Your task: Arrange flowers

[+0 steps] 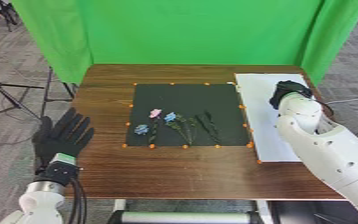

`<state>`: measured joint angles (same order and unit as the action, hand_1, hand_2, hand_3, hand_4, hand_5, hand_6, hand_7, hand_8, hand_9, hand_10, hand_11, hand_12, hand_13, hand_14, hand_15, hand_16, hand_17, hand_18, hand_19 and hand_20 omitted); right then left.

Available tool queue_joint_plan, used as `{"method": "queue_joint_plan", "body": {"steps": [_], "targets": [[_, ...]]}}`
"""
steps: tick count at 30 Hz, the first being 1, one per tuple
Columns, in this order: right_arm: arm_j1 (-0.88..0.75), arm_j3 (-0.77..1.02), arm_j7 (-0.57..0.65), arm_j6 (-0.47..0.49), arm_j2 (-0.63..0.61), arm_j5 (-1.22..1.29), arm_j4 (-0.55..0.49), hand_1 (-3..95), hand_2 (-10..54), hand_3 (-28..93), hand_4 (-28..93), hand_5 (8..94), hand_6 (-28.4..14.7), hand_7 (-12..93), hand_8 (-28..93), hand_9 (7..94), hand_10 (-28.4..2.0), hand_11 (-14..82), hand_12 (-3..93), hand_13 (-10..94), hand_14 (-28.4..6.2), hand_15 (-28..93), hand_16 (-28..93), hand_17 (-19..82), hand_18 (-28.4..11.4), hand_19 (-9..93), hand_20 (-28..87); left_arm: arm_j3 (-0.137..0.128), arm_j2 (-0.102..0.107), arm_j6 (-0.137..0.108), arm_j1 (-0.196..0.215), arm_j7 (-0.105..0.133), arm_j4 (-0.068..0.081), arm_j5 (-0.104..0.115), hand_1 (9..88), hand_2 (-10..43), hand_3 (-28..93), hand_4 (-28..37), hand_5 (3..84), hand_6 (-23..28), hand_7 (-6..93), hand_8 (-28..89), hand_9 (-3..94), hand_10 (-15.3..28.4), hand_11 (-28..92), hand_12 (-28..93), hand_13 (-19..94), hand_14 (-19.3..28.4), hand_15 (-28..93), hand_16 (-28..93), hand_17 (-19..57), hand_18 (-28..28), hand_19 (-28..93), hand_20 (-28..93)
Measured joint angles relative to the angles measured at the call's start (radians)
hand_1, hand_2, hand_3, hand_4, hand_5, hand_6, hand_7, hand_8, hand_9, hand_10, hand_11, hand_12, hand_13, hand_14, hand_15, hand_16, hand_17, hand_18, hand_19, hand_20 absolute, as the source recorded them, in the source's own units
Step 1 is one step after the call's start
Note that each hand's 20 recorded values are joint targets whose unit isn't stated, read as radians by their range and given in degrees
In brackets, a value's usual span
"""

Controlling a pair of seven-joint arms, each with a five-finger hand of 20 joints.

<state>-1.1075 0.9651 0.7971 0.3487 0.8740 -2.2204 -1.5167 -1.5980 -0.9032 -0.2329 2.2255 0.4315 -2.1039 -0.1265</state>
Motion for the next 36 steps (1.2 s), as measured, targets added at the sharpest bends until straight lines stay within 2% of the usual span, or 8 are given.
{"method": "queue_joint_plan", "body": {"steps": [6, 11, 17, 20, 23, 25, 34, 36], "targets": [[0.005, 0.000, 0.015, 0.032, -0.002, 0.016, 0.014, 47.8, -9.5, 80, -28, 48.4, -6.5, 12, -11, 43.6, -17.8, 9.0, 11.1, 62, -13.5, 69, 26, 39, -23.5, 92, 34, -0.001, 0.000, -0.001, 0.003, 0.003, 0.000, 0.001, 25.7, 9.9, 70, -28.3, 33.2, 7.0, 17.5, -11, 26.3, 13.3, 21, 11, 19, 13.3, 33, -7, -6.5, 12.3, 31, 9], [0.009, 0.002, 0.029, 0.090, 0.000, 0.036, 0.032, 52.1, -9.5, 76, -28, 49.8, -6.7, 12, -10, 47.1, -20.4, 8.5, 10.9, 64, -9.2, 59, 31, 39, -23.3, 92, 33, -0.001, -0.001, -0.001, 0.005, 0.007, 0.000, 0.002, 25.8, 10.0, 70, -28.3, 33.3, 7.0, 17.6, -11, 26.4, 13.2, 21, 11, 19, 13.3, 33, -7, -6.5, 12.3, 31, 9], [0.012, 0.001, 0.029, 0.089, 0.002, 0.031, 0.034, 59.7, -9.5, 71, -28, 55.4, -4.4, 15, -11, 62.0, -15.1, 16.1, 15.8, 67, -6.3, 54, 38, 40, -22.6, 93, 35, 0.000, -0.001, -0.001, 0.007, 0.012, 0.000, 0.003, 25.8, 10.0, 70, -28.3, 33.3, 7.1, 17.6, -11, 26.4, 13.2, 21, 11, 19, 13.4, 33, -7, -6.5, 12.3, 31, 9], [0.009, 0.000, 0.023, 0.069, 0.002, 0.013, 0.038, 60.9, -9.5, 71, -28, 57.9, -3.6, 16, -12, 66.4, -14.2, 18.4, 17.4, 67, -6.0, 54, 39, 40, -22.4, 93, 36, 0.001, -0.001, -0.001, 0.007, 0.013, 0.000, 0.004, 25.8, 10.0, 70, -28.3, 33.3, 7.0, 17.5, -11, 26.4, 13.2, 21, 11, 19, 13.4, 33, -7, -6.5, 12.3, 31, 9], [0.003, -0.001, 0.017, 0.046, 0.002, -0.001, 0.042, 61.6, -9.5, 71, -28, 61.0, -2.8, 18, -10, 72.1, -11.8, 11.6, 27.6, 68, -5.9, 53, 40, 40, -22.1, 91, 36, 0.001, 0.000, -0.001, 0.007, 0.013, 0.000, 0.004, 25.8, 10.1, 70, -28.3, 33.3, 7.0, 17.6, -11, 26.4, 13.2, 21, 11, 19, 13.4, 33, -7, -6.5, 12.3, 31, 9], [0.000, -0.001, 0.015, 0.038, 0.002, -0.004, 0.042, 61.8, -9.5, 70, -28, 66.3, -2.5, 23, -1, 77.7, -9.7, 8.3, 34.4, 69, -6.0, 52, 40, 39, -21.8, 89, 37, 0.001, -0.001, -0.001, 0.007, 0.012, 0.000, 0.004, 25.8, 10.1, 70, -28.3, 33.3, 7.0, 17.6, -11, 26.4, 13.2, 21, 11, 19, 13.4, 33, -7, -6.5, 12.3, 31, 9], [-0.048, -0.001, -0.023, -0.064, -0.006, -0.069, 0.019, 60.6, -5.8, 69, -28, 72.1, -1.3, 27, 2, 82.4, -9.1, 7.5, 35.8, 71, -7.3, 53, 39, 39, -21.8, 88, 37, 0.001, -0.010, 0.000, 0.007, 0.009, 0.000, 0.002, 25.7, 10.1, 70, -28.3, 33.3, 7.0, 17.7, -11, 26.4, 13.2, 21, 11, 19, 13.5, 33, -7, -6.5, 12.3, 31, 9], [-0.061, -0.003, -0.032, -0.094, -0.008, -0.086, 0.015, 59.5, -2.2, 67, -28, 71.9, -0.8, 26, 1, 80.6, -9.3, 9.5, 32.1, 72, -8.5, 55, 34, 39, -21.8, 88, 37, 0.000, -0.010, 0.000, 0.007, 0.008, 0.000, 0.002, 25.7, 10.1, 70, -28.3, 33.3, 6.9, 17.7, -11, 26.4, 13.2, 21, 11, 19, 13.6, 33, -7, -6.5, 12.3, 31, 9]]}}
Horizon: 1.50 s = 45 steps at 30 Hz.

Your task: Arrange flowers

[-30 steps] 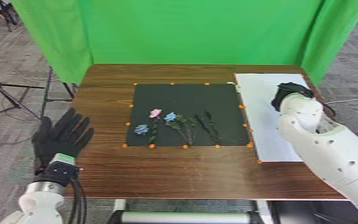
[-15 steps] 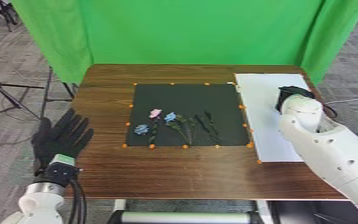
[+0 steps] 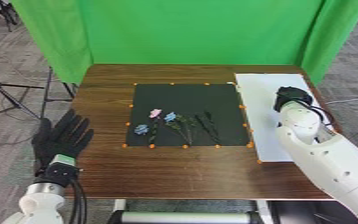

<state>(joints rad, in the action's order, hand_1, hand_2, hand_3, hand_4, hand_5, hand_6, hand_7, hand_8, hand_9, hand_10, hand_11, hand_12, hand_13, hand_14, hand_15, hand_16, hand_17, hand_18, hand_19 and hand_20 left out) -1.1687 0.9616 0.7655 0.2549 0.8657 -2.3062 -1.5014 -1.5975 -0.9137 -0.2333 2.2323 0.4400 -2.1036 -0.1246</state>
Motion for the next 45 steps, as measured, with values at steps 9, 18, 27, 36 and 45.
{"method": "queue_joint_plan", "body": {"steps": [9, 18, 27, 36, 45], "targets": [[-0.026, -0.005, -0.008, -0.054, -0.012, -0.011, -0.032, 58.9, 0.4, 66, -28, 72.1, -1.1, 23, 1, 78.8, -10.0, 11.5, 27.4, 72, -9.4, 56, 29, 39, -22.0, 88, 37, 0.000, 0.000, 0.000, 0.001, 0.001, 0.000, 0.000, 25.7, 10.0, 70, -28.3, 33.3, 6.9, 17.6, -11, 26.3, 13.4, 21, 11, 19, 13.6, 34, -7, -6.5, 12.3, 30, 9], [-0.029, -0.063, -0.017, -0.178, -0.022, -0.063, -0.147, 58.8, 0.2, 67, -28, 72.5, -1.6, 23, 1, 78.7, -10.0, 11.3, 27.2, 72, -9.3, 56, 29, 40, -22.0, 88, 37, -0.001, 0.000, 0.000, 0.002, 0.000, 0.000, 0.000, 25.7, 10.0, 70, -28.3, 33.3, 7.0, 17.4, -10, 26.3, 13.3, 21, 11, 19, 13.6, 33, -7, -6.5, 12.3, 30, 9], [0.038, -0.155, -0.095, -0.197, 0.036, -0.090, -0.187, 58.8, 0.0, 67, -28, 72.7, -1.7, 22, 1, 78.5, -10.0, 10.9, 27.4, 71, -9.3, 55, 29, 40, -22.0, 88, 37, -0.002, 0.000, 0.000, 0.002, -0.013, 0.000, -0.002, 25.7, 10.0, 70, -28.3, 33.3, 7.0, 17.3, -10, 26.3, 13.4, 21, 11, 19, 13.6, 33, -7, -6.5, 12.3, 30, 9], [0.132, -0.318, -0.157, -0.185, 0.159, -0.120, -0.172, 58.8, -0.2, 67, -28, 72.8, -1.7, 22, 1, 78.4, -9.8, 10.6, 27.4, 71, -9.1, 55, 30, 39, -22.0, 88, 37, 0.015, 0.000, 0.003, -0.026, -0.029, 0.008, -0.010, 25.7, 9.8, 70, -28.3, 33.3, 7.0, 17.4, -10, 26.3, 13.2, 21, 11, 19, 13.6, 33, -7, -6.5, 12.3, 30, 9], [0.145, -0.400, -0.199, -0.156, 0.206, -0.254, -0.122, 59.1, -0.8, 68, -28, 72.2, -1.5, 22, 1, 77.8, -9.9, 10.0, 27.9, 71, -8.5, 54, 32, 40, -22.1, 89, 37, 0.025, -0.001, 0.003, -0.045, -0.038, 0.012, -0.018, 25.8, 9.8, 70, -28.3, 33.3, 7.0, 17.4, -10, 26.4, 13.2, 21, 11, 19, 13.6, 34, -7, -6.5, 12.3, 31, 9]]}}
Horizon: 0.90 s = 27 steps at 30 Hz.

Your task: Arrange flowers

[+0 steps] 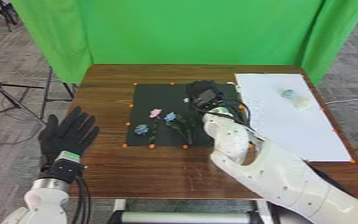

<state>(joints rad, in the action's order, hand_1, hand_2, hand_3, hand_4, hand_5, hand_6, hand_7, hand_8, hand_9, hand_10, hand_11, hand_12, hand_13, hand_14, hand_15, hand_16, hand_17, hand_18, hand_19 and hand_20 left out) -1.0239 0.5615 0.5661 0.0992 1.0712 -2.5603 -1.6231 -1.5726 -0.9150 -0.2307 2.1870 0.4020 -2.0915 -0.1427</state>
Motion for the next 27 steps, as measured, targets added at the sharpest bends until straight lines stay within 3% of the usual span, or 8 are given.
{"method": "queue_joint_plan", "body": {"steps": [11, 15, 27], "targets": [[-0.016, -0.004, -0.002, 0.036, 0.001, 0.025, 0.010, 57.7, -6.2, 72, -28, 68.0, -2.4, 21, -1, 73.5, -10.9, 9.8, 25.1, 70, -7.1, 51, 38, 39, -22.3, 89, 37, -0.002, -0.001, 0.000, 0.000, -0.002, 0.001, -0.001, 25.8, 9.9, 70, -28.3, 33.3, 6.9, 17.5, -11, 26.3, 13.2, 21, 11, 19, 13.7, 34, -7, -6.6, 12.4, 31, 9], [-0.023, -0.002, -0.002, 0.048, 0.001, 0.033, -0.006, 55.9, -9.4, 74, -28, 65.0, -2.6, 19, -4, 67.8, -13.6, 14.7, 15.9, 69, -6.8, 49, 39, 39, -22.6, 89, 35, -0.002, -0.001, 0.000, 0.000, -0.002, 0.001, 0.000, 25.7, 9.8, 70, -28.3, 33.3, 7.0, 17.4, -11, 26.3, 13.3, 21, 11, 19, 13.7, 34, -7, -6.5, 12.4, 31, 9], [-0.067, 0.067, 0.004, 0.147, -0.011, 0.128, -0.108, 53.2, -9.5, 76, -28, 62.3, -3.7, 17, -12, 62.9, -15.5, 13.2, 15.1, 67, -7.7, 49, 38, 39, -23.3, 89, 35, -0.007, -0.002, 0.000, 0.001, -0.005, 0.001, 0.001, 25.7, 9.7, 70, -28.3, 33.3, 7.0, 17.5, -11, 26.3, 13.2, 21, 11, 19, 13.6, 33, -7, -6.5, 12.4, 31, 9]]}}
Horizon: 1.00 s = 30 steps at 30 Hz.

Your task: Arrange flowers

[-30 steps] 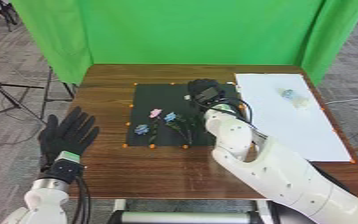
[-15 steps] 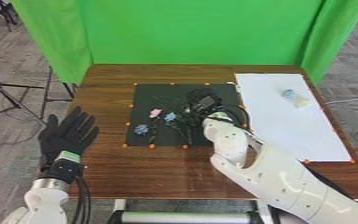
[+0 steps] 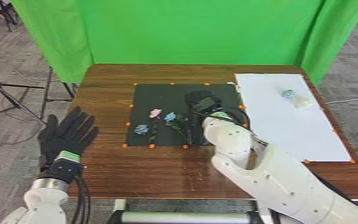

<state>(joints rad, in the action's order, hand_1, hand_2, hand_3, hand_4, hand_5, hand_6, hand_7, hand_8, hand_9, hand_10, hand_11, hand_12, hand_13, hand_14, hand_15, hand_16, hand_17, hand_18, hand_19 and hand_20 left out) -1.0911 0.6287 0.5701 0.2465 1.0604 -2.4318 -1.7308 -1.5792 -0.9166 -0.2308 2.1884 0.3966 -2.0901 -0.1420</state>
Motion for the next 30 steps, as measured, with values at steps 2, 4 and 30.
{"method": "queue_joint_plan", "body": {"steps": [2, 4, 30], "targets": [[-0.009, 0.016, 0.004, 0.039, -0.007, 0.019, -0.030, 52.1, -9.5, 76, -27, 62.0, -3.8, 16, -12, 62.7, -15.6, 13.1, 15.2, 67, -8.2, 49, 38, 38, -23.5, 89, 35, -0.003, -0.002, 0.000, 0.001, -0.001, 0.000, 0.000, 25.7, 9.7, 70, -28.3, 33.3, 7.0, 17.6, -11, 26.3, 13.2, 21, 11, 19, 13.6, 33, -7, -6.5, 12.4, 31, 9], [-0.017, 0.031, 0.008, 0.069, -0.012, 0.033, -0.055, 50.8, -9.5, 76, -27, 61.8, -4.0, 16, -12, 62.5, -15.8, 13.1, 15.3, 67, -8.7, 50, 37, 38, -23.7, 89, 35, -0.006, -0.003, 0.000, 0.003, -0.002, -0.001, 0.000, 25.7, 9.7, 70, -28.3, 33.4, 7.0, 17.5, -11, 26.3, 13.2, 21, 11, 19, 13.6, 33, -7, -6.5, 12.4, 31, 9], [-0.112, 0.379, 0.198, -0.064, -0.231, 0.139, 0.026, 37.8, -9.5, 79, -25, 50.0, -8.9, 13, -10, 43.2, -21.2, 10.7, 14.8, 38, -20.3, 49, 14, 29, -25.3, 81, 30, -0.024, -0.002, 0.001, 0.025, 0.003, -0.007, -0.001, 25.8, 9.8, 70, -28.3, 33.4, 7.0, 17.4, -11, 26.4, 13.3, 21, 11, 19, 13.7, 33, -7, -6.5, 12.4, 31, 9]]}}
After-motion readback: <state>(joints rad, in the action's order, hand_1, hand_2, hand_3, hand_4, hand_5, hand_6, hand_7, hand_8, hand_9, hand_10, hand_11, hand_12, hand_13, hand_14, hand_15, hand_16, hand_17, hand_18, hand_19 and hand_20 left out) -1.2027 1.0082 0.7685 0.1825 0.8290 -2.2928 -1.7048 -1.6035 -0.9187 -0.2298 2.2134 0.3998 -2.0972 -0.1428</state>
